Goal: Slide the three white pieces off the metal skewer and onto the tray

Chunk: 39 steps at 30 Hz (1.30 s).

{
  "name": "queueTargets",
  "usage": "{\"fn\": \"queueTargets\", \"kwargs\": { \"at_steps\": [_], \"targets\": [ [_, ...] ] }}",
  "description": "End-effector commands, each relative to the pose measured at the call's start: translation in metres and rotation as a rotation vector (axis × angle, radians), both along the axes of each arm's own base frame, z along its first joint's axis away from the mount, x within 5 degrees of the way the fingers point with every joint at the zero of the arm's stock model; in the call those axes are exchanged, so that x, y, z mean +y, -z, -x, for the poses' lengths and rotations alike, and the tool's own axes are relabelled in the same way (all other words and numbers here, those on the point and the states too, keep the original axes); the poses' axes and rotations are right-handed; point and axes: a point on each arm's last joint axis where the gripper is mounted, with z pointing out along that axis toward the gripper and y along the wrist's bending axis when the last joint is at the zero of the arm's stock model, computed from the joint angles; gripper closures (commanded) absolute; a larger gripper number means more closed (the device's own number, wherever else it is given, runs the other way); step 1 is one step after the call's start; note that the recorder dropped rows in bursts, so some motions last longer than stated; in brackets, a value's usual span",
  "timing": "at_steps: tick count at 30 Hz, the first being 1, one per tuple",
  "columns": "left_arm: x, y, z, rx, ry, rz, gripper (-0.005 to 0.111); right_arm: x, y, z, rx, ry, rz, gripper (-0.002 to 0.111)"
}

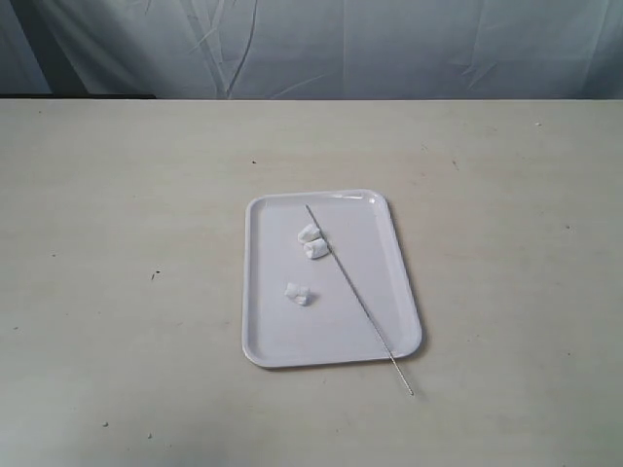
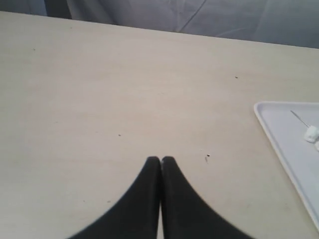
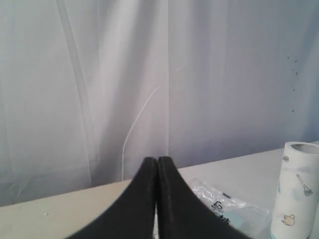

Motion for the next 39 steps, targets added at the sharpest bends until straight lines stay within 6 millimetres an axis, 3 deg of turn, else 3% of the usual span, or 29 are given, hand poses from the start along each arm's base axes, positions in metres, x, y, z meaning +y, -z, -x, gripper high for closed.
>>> {"fn": "queueTargets", "kwargs": {
  "at_steps": [1, 8, 12, 22, 33, 36, 39],
  "targets": [
    [0.003, 0.008, 0.002, -0.100, 0.000, -0.097, 0.107, 0.011, 0.027, 0.006, -0.046, -0.083, 0.049, 0.109],
    [0.003, 0.038, 0.002, -0.093, -0.008, -0.134, 0.107, 0.023, 0.083, -0.010, 0.134, -0.205, 0.154, 0.109],
    [0.004, 0.051, 0.004, -0.113, -0.014, -0.158, 0.107, 0.026, 0.082, -0.011, 0.117, -0.244, 0.136, 0.109],
    [0.007, 0.048, 0.005, -0.142, -0.049, -0.162, 0.107, 0.033, 0.081, -0.012, 0.086, -0.323, 0.106, 0.109],
    [0.007, 0.048, 0.005, -0.142, -0.036, -0.189, 0.107, 0.037, 0.077, -0.012, 0.163, -0.298, 0.571, 0.109],
    [0.006, 0.049, 0.005, -0.141, -0.032, -0.193, 0.107, 0.037, 0.076, -0.012, 0.132, -0.313, 0.480, 0.109],
    [0.007, 0.049, 0.005, -0.139, -0.029, -0.200, 0.107, 0.038, 0.075, -0.012, 0.042, -0.363, 0.206, 0.109]
  ]
}}
